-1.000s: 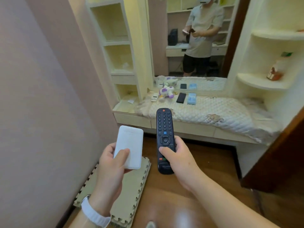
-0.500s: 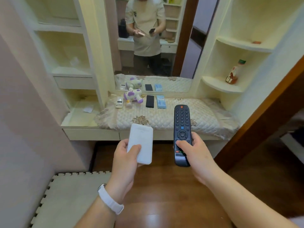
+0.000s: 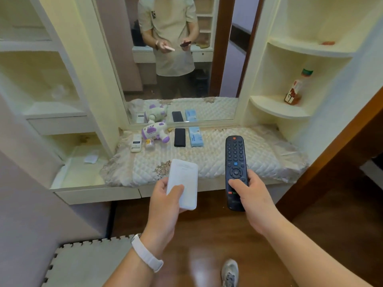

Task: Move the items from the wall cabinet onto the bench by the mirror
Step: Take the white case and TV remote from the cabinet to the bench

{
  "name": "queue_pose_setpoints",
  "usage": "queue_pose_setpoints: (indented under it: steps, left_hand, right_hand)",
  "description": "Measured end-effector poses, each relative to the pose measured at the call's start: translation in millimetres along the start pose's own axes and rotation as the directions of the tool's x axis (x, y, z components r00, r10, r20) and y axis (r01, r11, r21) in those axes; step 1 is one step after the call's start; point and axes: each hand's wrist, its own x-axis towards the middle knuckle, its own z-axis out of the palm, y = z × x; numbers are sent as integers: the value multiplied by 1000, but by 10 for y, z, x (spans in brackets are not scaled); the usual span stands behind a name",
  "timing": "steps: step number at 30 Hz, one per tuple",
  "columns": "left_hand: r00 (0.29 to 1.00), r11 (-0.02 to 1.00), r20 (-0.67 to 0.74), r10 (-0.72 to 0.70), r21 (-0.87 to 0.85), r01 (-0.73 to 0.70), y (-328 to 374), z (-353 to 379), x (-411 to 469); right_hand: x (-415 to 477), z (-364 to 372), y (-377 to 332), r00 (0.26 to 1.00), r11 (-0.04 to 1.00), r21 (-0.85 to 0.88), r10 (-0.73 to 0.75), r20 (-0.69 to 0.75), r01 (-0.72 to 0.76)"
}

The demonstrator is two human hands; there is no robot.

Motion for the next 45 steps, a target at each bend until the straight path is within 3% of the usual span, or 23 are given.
queue_pose_setpoints:
  steps: [6,14,25,31,37,45]
  left_hand:
    - [996,998,-89,-28,53,33,18,640,658]
    - [986,992,-157,54,125,-34,201,1527,1419]
    - [982,967,-159,-102,218,136,-96,2078,2243]
    - [980,966,-116,-163,185,182,-300,2284,3001]
    - [945,924,-106,-308,203,324,-611,2320,3788]
    - [892,864,-76,-446,224,451,-918,2346,4553]
  right_hand:
    - [992,-411,14,997,997,46,64,31,-65]
    - [2129,-977,-60,994,995,33,95,52,-97]
    - [2970,-1264,269,967,966,47,254,9,-254]
    - [3487,-1313,386,941,938,-73,339,-19,-340]
    - [4123,-1110,462,882,855,-238,472,-10,-460]
    - [4896,-611,591,866,808,-334,497,-59,-486]
